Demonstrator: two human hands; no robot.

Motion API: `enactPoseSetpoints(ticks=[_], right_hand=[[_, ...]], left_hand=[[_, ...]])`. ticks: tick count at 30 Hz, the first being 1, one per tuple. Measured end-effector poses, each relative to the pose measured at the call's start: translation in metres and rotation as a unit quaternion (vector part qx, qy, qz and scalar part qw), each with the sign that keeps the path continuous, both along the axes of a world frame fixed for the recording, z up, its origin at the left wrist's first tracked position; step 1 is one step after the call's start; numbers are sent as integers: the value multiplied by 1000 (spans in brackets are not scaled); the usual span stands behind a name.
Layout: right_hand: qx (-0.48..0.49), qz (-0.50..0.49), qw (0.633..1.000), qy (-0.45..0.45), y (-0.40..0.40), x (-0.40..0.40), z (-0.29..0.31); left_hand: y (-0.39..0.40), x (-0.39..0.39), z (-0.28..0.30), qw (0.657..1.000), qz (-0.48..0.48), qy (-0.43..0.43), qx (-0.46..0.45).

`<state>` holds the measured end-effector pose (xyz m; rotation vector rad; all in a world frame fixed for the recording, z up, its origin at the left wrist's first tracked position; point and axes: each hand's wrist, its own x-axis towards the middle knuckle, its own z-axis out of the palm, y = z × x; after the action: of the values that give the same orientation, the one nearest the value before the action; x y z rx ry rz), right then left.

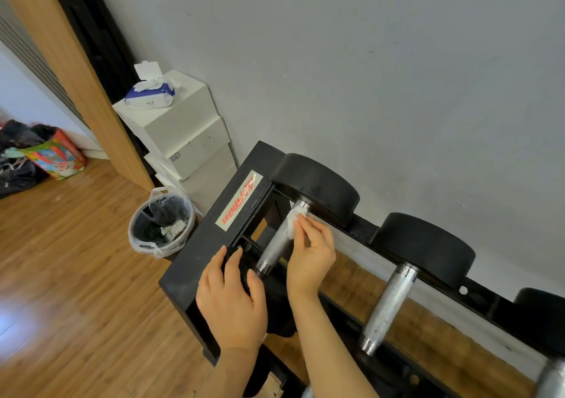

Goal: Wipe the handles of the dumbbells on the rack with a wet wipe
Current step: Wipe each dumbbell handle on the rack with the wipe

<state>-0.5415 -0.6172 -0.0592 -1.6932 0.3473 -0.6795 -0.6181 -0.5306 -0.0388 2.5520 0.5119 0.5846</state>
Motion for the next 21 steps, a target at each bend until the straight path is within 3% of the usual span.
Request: enactPoseSetpoints(ticks=[21], right_hand=[[62, 6, 997, 39, -13, 5, 0]], left_hand=[[-2, -2, 2, 1000, -1, 1, -9]])
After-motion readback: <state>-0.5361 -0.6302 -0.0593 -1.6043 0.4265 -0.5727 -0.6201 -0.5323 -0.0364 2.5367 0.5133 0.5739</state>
